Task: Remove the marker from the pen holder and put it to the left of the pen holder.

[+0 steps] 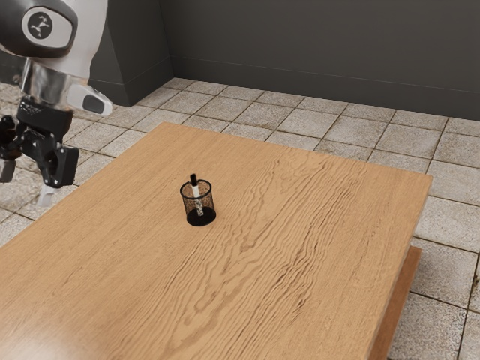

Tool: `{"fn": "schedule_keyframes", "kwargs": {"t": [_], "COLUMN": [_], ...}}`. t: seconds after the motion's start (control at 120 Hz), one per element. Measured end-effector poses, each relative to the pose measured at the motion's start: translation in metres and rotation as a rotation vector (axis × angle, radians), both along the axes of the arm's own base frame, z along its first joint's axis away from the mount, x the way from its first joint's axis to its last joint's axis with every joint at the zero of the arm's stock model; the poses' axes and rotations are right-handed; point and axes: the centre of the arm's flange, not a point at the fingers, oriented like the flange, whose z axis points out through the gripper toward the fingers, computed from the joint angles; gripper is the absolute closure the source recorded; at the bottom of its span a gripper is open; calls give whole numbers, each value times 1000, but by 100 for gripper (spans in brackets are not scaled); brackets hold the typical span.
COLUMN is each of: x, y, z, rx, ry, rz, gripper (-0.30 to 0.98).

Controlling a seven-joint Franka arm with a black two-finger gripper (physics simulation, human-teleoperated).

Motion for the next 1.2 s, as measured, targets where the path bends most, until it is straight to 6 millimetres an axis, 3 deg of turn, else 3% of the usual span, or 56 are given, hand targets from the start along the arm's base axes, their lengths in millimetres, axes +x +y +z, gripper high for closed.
{"fn": "schedule_keyframes", "kwargs": {"t": [0.075,0.133,0.175,0.283,0.317,0.35,0.408,0.508,0.575,0.642,0.792,1.125,1.2], "x": [42,75,107,183,195,206,223,242,249,262,276,285,297], "y": [-16,-16,-1,29,43,54,53,14,3,4,6,6,12], "z": [-15,-44,-84,-217,-243,-257,-257,-245,-241,-235,-247,-255,-260], "rx": [20,26,19,5,4,6,6,-26,-41,-49,-36,72,86], "ry": [-193,-271,-286,-297,-319,-357,-466,-627,-692,-742,-771,-834,-848], "rz": [-56,-67,-38,26,58,81,96,146,217,297,423,437,434], "gripper": [0,0,0,0,0,0,0,0,0,0,0,0,0]}}
